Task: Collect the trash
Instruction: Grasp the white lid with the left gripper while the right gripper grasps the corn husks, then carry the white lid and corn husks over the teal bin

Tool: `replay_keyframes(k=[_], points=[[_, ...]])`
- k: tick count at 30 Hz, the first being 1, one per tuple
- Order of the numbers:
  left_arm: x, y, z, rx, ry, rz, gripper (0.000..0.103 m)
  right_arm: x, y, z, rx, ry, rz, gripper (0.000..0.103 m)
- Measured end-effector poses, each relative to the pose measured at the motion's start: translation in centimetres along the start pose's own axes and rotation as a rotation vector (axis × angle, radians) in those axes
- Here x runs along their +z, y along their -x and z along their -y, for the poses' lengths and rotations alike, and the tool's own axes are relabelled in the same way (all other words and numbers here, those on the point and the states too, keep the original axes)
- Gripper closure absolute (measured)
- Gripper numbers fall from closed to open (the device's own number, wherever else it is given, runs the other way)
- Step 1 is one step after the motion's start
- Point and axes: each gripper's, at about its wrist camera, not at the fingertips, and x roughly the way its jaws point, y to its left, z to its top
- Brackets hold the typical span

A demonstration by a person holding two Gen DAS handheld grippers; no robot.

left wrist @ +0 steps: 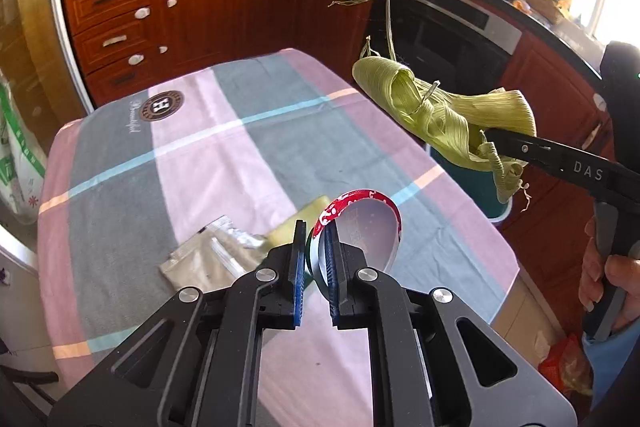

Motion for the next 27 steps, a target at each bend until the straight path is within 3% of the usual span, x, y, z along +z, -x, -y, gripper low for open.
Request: replay_keyframes(k=[11, 27], points=[[3.1, -4.6, 9.7, -0.083, -0.129, -0.05, 0.093, -1.7, 2.7, 10.5, -0.075, -0.16, 0.038, 0.06], [5.9, -14.7, 20.0, -0.121, -0.272, -0.19, 0.093, -4.9, 1.4, 22.2, -0.202, -0.349, -0.002, 0.06]])
